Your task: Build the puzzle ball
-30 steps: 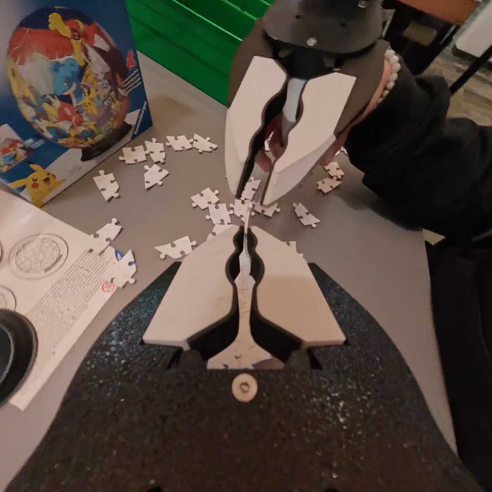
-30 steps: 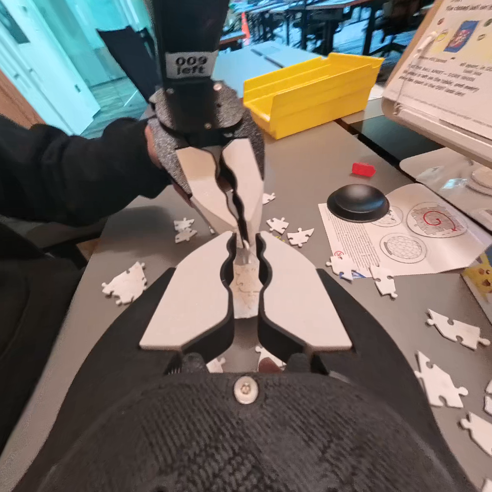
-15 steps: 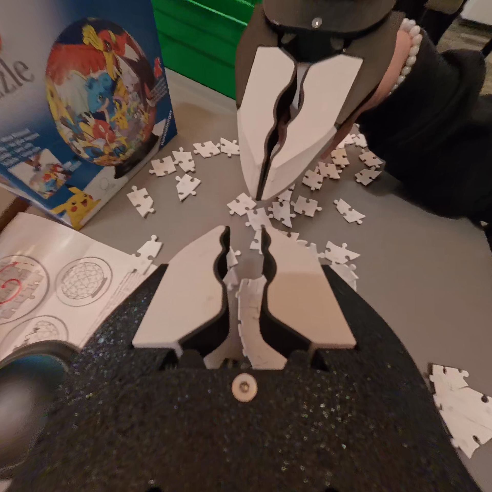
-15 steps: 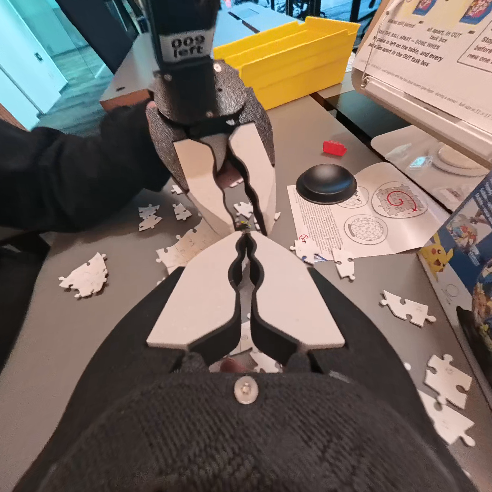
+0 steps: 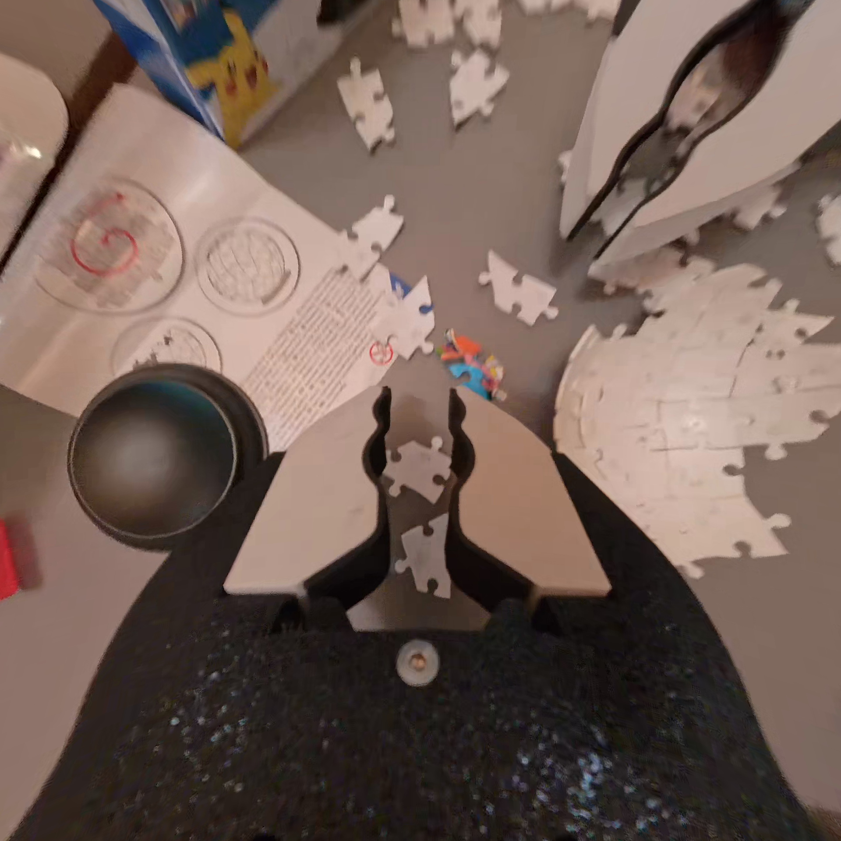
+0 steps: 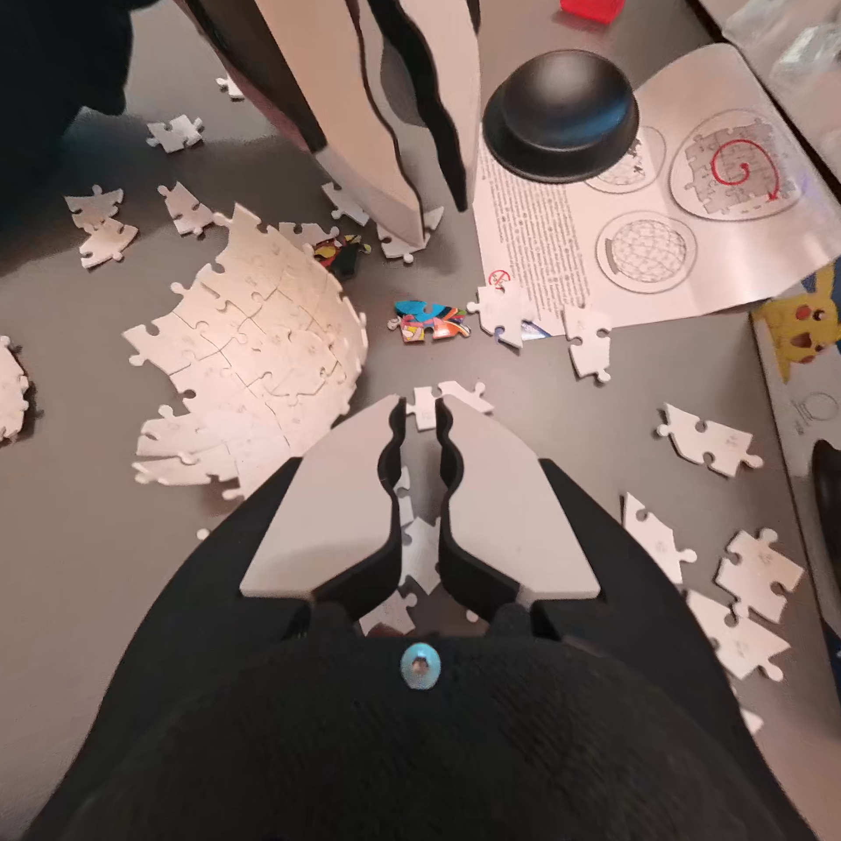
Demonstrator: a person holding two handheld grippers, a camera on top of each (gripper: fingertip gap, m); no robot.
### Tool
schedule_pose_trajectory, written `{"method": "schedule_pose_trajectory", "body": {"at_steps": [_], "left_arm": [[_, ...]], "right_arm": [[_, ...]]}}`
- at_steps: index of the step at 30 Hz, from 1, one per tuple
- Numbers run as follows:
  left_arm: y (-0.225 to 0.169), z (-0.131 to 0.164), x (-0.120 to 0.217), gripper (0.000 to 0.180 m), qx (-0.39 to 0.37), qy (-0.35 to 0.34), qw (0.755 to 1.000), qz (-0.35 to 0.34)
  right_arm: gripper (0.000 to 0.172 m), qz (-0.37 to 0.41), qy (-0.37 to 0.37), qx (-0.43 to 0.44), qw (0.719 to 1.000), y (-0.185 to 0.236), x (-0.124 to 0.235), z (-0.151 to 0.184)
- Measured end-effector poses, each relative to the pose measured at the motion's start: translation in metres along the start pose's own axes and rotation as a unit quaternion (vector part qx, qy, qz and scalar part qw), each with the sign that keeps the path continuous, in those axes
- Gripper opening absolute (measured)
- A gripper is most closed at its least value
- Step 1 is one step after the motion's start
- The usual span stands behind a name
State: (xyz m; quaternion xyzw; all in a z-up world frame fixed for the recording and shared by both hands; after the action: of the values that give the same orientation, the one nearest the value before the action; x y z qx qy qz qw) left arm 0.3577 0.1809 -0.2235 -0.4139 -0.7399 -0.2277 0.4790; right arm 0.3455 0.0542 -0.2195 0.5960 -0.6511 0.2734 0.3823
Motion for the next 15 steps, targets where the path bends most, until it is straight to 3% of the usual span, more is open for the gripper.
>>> {"method": "schedule_pose_trajectory", "body": {"at_steps": [6,11,15], "left_arm": [[-0.01,0.003,-0.015,0.023,-0.041,0.046,0.998,-0.014],[-0.016,0.007,-0.025,0.034,-0.085,0.062,0.994,-0.006],[-0.02,0.014,-0.029,0.039,-0.131,0.073,0.989,0.0]], "right_arm": [[0.017,0.045,0.031,0.018,0.998,-0.008,-0.007,0.004],[0.016,0.095,0.025,0.051,0.994,-0.017,-0.006,0.005],[0.018,0.094,0.002,0.172,0.981,-0.007,-0.012,-0.005]]}}
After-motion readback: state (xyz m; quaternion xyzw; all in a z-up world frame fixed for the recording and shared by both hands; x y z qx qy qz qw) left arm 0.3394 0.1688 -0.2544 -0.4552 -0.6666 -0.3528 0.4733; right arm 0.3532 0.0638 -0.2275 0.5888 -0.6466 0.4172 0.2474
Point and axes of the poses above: each gripper's, where its closed fingertips meet, x back along the fingers, z out of its underside, y = z × x across the jaws, the point moved 4 cm from there along x, back along the fingers, and after that the axes turned 11 degrees about y, right-handed, at the moved point
